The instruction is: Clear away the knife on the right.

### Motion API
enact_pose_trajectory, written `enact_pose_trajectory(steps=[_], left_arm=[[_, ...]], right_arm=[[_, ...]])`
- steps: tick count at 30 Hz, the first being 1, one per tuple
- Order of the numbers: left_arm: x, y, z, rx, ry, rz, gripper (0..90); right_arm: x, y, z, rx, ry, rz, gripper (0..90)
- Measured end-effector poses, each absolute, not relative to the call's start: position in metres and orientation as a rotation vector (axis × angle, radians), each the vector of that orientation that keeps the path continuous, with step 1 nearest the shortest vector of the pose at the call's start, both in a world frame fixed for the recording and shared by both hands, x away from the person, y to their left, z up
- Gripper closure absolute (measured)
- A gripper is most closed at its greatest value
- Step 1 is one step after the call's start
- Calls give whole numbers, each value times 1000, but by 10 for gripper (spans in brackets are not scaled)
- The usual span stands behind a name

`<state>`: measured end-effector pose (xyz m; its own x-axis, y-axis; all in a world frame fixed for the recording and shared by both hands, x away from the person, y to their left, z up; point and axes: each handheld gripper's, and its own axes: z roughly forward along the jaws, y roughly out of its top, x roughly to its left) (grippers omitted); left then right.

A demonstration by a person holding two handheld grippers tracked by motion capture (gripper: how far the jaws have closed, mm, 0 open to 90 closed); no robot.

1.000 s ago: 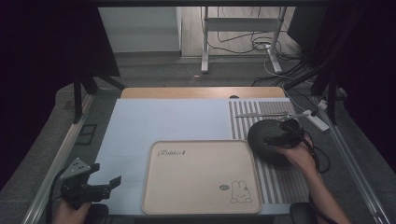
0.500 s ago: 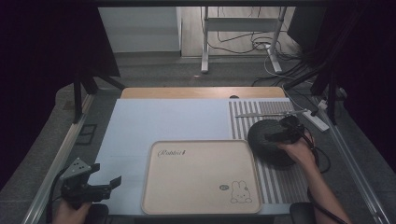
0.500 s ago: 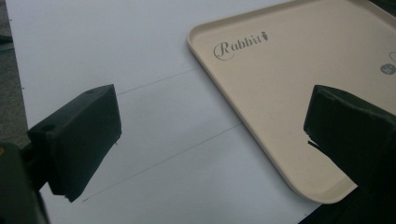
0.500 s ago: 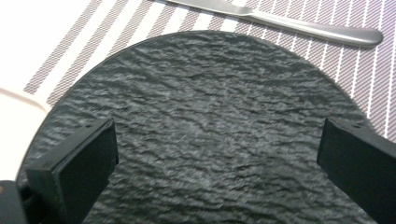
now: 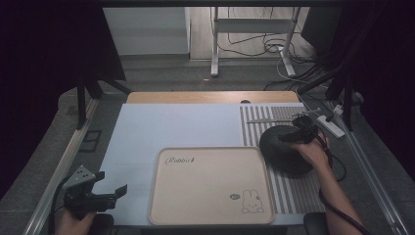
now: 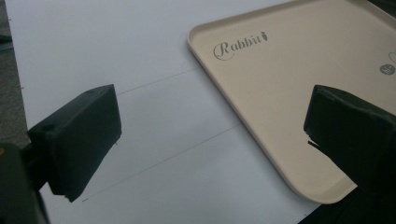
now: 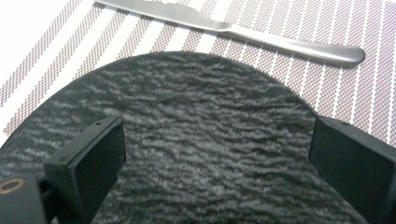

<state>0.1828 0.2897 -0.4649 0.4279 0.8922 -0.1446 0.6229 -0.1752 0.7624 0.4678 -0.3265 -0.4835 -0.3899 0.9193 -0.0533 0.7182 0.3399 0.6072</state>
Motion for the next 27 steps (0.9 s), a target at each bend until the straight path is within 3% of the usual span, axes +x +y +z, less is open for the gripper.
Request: enact_pose_trajectory(steps=[3, 8, 9, 10, 11, 15, 27], left_arm=[[183, 289, -465, 1896, 1285, 434, 40], [183, 290, -465, 1896, 1286, 432, 41], [183, 290, -465, 1895, 1287, 431, 40], [183, 290, -465, 1895, 1287, 431, 41], [183, 290, -465, 1895, 1289, 429, 40], [183, 290, -465, 1892, 1291, 426, 40], [184, 290, -465, 1894, 1298, 423, 41]], right_arm=[[474, -326, -484, 1441, 2224, 696, 75], [483, -325, -483, 1444, 2235, 696, 192], [488, -325, -481, 1449, 2250, 696, 271], [488, -325, -481, 1449, 2250, 696, 271], [492, -326, -478, 1441, 2248, 699, 369], [501, -329, -474, 1443, 2254, 715, 535], [529, -333, -480, 1437, 2269, 640, 827]])
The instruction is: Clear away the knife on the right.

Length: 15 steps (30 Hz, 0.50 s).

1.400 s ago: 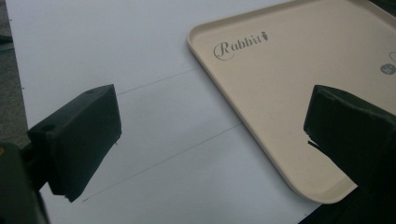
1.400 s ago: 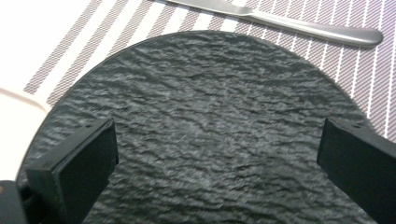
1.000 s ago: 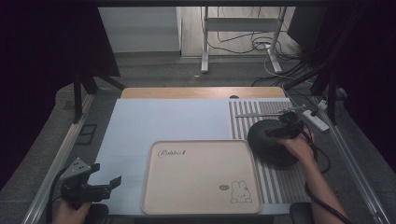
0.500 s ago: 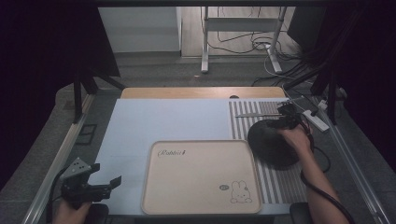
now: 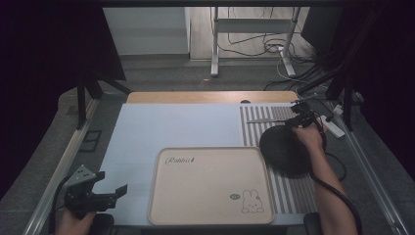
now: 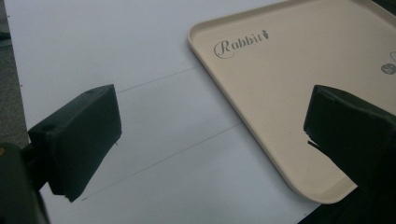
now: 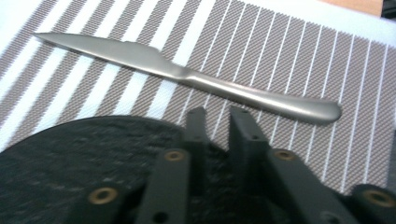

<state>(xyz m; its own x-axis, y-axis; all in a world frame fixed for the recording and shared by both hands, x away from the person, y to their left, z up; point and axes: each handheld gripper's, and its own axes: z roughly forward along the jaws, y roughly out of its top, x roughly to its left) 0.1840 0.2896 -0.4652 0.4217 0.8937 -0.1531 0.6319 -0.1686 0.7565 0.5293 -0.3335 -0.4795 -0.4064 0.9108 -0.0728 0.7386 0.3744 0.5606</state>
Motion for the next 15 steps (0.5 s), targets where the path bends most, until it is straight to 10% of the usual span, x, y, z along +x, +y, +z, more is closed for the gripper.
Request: enact_pose_trajectory(steps=[15], left_arm=[[184, 290, -465, 1895, 1295, 420, 41]], right_arm=[[571, -342, -490, 1488, 2197, 635, 897]])
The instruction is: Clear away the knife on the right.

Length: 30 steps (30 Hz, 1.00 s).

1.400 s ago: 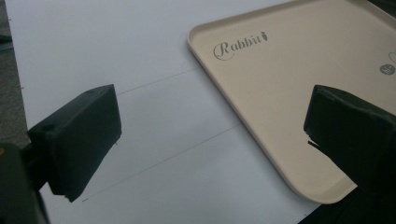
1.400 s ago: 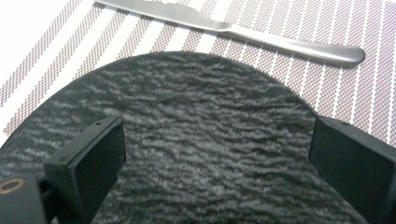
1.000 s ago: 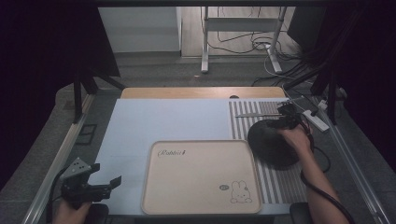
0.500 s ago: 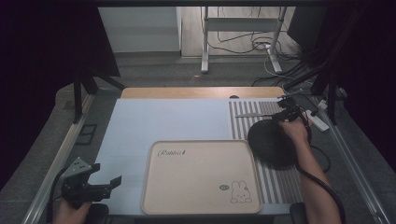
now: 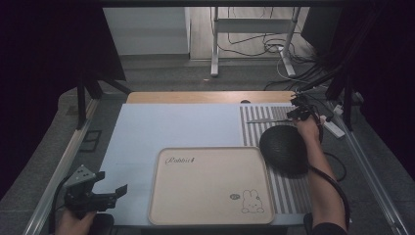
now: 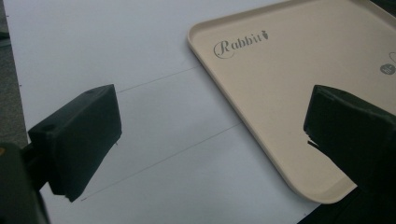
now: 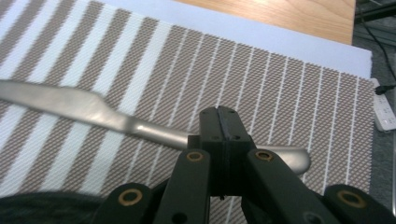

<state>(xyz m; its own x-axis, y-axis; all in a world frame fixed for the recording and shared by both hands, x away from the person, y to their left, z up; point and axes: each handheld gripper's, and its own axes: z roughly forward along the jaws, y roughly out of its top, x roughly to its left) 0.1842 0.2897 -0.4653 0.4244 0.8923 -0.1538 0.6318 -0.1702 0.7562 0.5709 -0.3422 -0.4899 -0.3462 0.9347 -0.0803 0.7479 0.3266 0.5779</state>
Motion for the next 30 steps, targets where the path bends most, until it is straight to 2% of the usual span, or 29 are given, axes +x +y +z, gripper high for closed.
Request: enact_pose_trajectory(steps=[12, 30], left_arm=[[184, 287, -465, 1919, 1284, 436, 43], [184, 286, -465, 1927, 1285, 438, 44]], right_arm=[[576, -347, -503, 1464, 2194, 528, 897], [551, -374, -495, 1536, 2395, 559, 897]])
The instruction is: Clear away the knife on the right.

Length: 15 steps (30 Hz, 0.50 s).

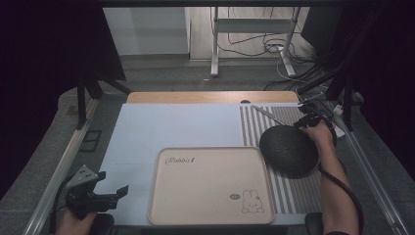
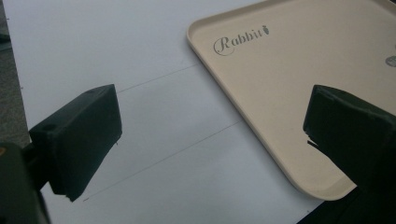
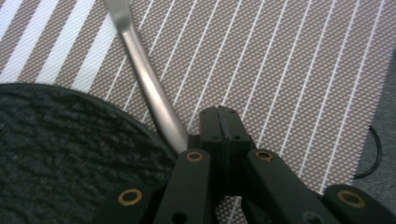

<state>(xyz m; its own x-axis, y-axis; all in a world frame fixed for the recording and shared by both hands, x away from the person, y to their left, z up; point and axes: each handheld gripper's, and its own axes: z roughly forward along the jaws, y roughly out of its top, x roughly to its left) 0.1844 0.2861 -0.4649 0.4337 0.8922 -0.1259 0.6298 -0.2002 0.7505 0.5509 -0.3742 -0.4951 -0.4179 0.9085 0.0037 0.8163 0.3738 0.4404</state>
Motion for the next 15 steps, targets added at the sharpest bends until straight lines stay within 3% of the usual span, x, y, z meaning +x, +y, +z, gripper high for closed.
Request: enact_pose_trajectory(steps=[7, 14, 15], left_arm=[[185, 286, -465, 1924, 1285, 435, 44], [185, 286, -465, 1923, 1286, 431, 44], [185, 287, -465, 1923, 1286, 430, 44]], right_arm=[[550, -377, -495, 1558, 2395, 563, 895], [554, -367, -480, 1545, 2330, 618, 587], [554, -367, -480, 1545, 2330, 618, 587]])
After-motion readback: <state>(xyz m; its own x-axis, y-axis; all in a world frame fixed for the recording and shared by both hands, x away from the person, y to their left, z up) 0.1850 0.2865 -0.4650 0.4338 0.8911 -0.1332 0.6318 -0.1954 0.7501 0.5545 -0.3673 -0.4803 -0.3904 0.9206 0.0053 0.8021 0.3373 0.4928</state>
